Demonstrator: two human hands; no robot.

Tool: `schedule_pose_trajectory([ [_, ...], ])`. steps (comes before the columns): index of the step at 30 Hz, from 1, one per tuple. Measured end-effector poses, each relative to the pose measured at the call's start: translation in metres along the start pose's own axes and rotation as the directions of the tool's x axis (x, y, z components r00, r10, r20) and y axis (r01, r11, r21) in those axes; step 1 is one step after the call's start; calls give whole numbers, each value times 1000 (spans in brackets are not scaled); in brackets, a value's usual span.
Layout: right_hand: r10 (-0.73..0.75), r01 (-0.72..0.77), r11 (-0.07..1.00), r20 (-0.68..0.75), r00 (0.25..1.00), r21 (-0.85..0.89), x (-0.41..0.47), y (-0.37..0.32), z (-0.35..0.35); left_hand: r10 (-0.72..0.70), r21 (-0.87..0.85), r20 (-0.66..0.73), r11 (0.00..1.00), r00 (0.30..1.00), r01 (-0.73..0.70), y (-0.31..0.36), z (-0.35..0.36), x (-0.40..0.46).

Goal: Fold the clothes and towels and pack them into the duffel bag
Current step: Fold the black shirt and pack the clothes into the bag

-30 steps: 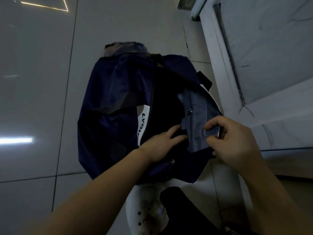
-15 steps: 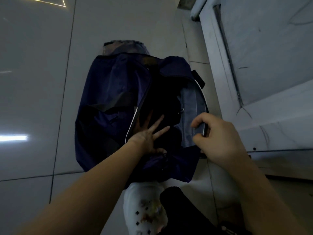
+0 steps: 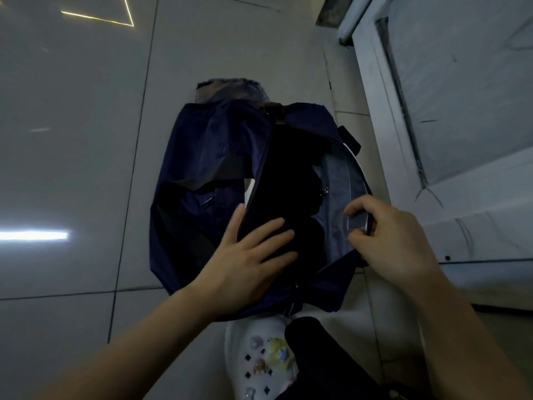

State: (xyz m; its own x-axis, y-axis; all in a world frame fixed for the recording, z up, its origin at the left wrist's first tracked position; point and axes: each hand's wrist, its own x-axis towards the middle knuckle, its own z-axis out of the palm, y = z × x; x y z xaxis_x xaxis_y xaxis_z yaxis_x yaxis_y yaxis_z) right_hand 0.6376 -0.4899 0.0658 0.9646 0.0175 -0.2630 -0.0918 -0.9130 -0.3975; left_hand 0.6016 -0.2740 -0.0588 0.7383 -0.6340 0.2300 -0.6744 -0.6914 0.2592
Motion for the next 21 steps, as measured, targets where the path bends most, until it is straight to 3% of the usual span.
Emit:
schedule_pose_trajectory([
  [4, 27, -12, 991, 106, 994, -137, -8, 4, 4, -224, 23, 259, 974, 940, 226, -15, 33, -18],
  [8, -78, 75, 941, 4, 997, -330, -30, 13, 6, -313, 31, 403, 944, 860, 329, -29, 46, -14],
  [11, -131, 119, 945, -20, 991, -306, -39, 10, -8, -257, 45, 352, 965, 900, 258, -30, 35, -10],
  [13, -163, 157, 955, -4, 987, -252, -37, 3, -21, -137, 44, 161, 990, 978, 131, -25, 24, -7],
  [16, -260, 261, 960, 20, 965, -104, -29, -7, -28, 2, 79, -30, 997, 1000, 0, -17, 7, 15],
  [21, -222, 218, 973, -42, 974, -72, -30, 7, -12, 21, 60, 269, 997, 963, -38, -11, 42, 54],
])
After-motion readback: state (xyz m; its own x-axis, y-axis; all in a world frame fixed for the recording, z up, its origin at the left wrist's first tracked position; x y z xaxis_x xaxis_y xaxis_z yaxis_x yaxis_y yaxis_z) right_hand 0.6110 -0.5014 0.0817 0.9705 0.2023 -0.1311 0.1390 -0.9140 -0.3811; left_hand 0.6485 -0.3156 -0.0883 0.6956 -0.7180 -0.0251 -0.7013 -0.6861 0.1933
